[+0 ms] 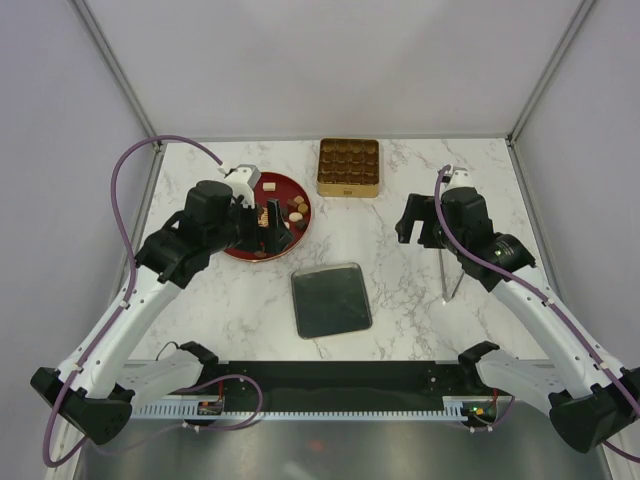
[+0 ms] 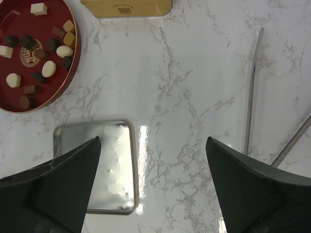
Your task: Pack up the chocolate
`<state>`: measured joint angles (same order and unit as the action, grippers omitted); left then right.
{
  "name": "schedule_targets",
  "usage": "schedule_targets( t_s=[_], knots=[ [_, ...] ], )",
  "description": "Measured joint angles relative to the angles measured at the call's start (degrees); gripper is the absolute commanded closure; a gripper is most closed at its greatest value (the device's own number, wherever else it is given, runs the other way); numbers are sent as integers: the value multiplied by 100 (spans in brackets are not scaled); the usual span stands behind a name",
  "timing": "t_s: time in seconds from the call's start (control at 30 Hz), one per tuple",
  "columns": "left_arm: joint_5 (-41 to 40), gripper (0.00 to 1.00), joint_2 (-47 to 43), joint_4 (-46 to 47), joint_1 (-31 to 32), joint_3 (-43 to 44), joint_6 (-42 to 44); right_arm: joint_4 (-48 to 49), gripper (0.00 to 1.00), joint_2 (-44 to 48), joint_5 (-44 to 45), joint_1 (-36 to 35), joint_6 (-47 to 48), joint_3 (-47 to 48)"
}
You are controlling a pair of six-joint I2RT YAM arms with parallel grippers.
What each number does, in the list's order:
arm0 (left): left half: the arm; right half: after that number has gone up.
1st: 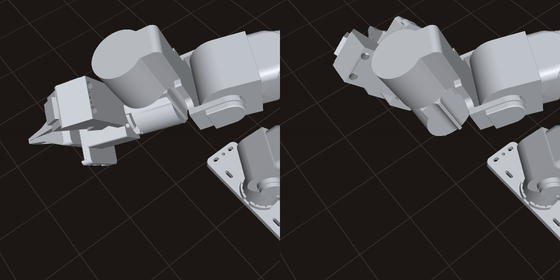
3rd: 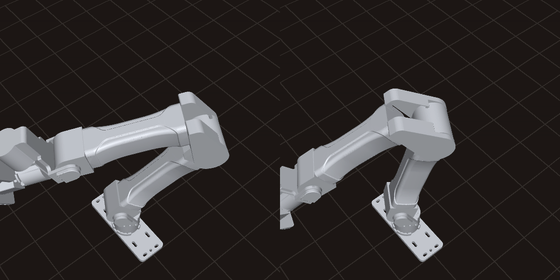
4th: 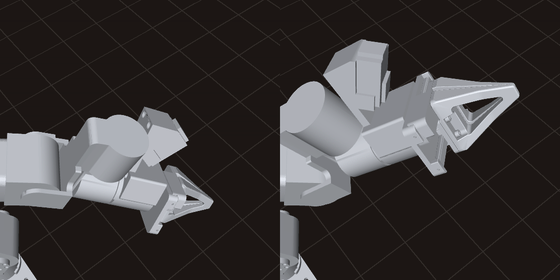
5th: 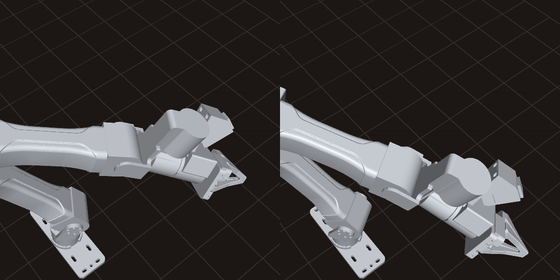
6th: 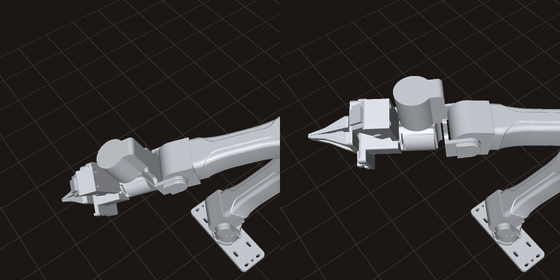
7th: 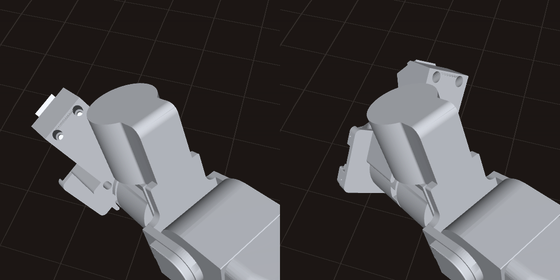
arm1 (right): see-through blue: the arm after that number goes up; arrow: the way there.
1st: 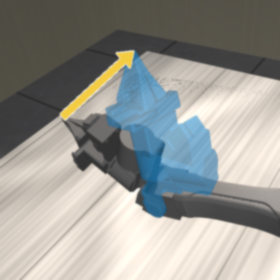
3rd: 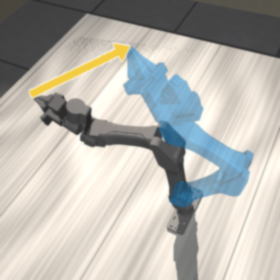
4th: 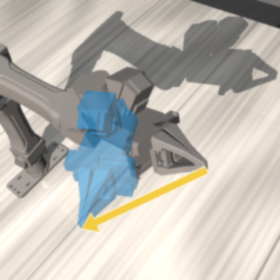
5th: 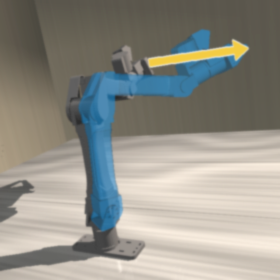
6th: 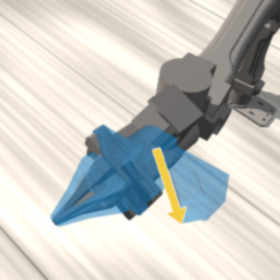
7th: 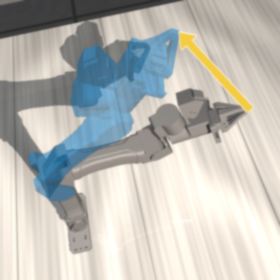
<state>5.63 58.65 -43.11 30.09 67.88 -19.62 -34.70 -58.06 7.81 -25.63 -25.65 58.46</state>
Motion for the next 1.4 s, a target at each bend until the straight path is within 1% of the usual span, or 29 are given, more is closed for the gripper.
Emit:
schedule_targets(
  t_s=[0.13, 0.23, 0.4, 0.53, 0.67, 0.73, 0.83, 0.87, 1.0, 1.07, 1.17, 1.27, 1.37, 1.4],
  knots=[
    [7, 0, 0, 0, 0, 0, -2, -26, 2, -4, 164, 0, 26, 15],
    [59, 0, 0, 0, 0, 0, 0, -57, 2, -76, 516, 0, 90, 76],
    [238, 0, 0, 0, 0, 0, -2, -138, 3, -739, 1290, 140, 83, 352],
    [398, 0, -7, -2, 0, 0, -2, -212, 4, -1530, 1609, 592, -17, 426],
    [483, 1, -74, -2, 0, 0, -4, -310, 9, -2188, 1714, 1104, -122, 424],
    [516, 1, -127, 0, 0, 0, -7, -330, 11, -2380, 1816, 1316, -164, 417],
    [553, 2, -160, 2, 0, 0, -35, -310, 19, -2573, 1985, 1738, -240, 380],
    [568, 2, -155, 2, 0, 0, -48, -306, 20, -2610, 2017, 1869, -264, 376],
    [686, 3, -94, 13, 0, 0, -87, -216, 21, -2800, 1991, 2474, -363, 345],
    [699, 3, -68, 15, 0, 0, -94, -162, 21, -2833, 1978, 2590, -393, 238],
    [697, 3, -63, 28, 0, 0, -94, 2, 21, -2848, 1690, 2802, -428, -4],
    [699, 3, -57, 42, 0, -2, -94, 197, 24, -2977, 1322, 3213, -459, -221],
    [697, 3, -44, 48, 0, -13, -92, 428, 32, -3178, 1032, 3464, -428, -407],
    [697, 3, -42, 50, 0, -24, -92, 498, 39, -3265, 905, 3482, -400, -448]
  ],
)
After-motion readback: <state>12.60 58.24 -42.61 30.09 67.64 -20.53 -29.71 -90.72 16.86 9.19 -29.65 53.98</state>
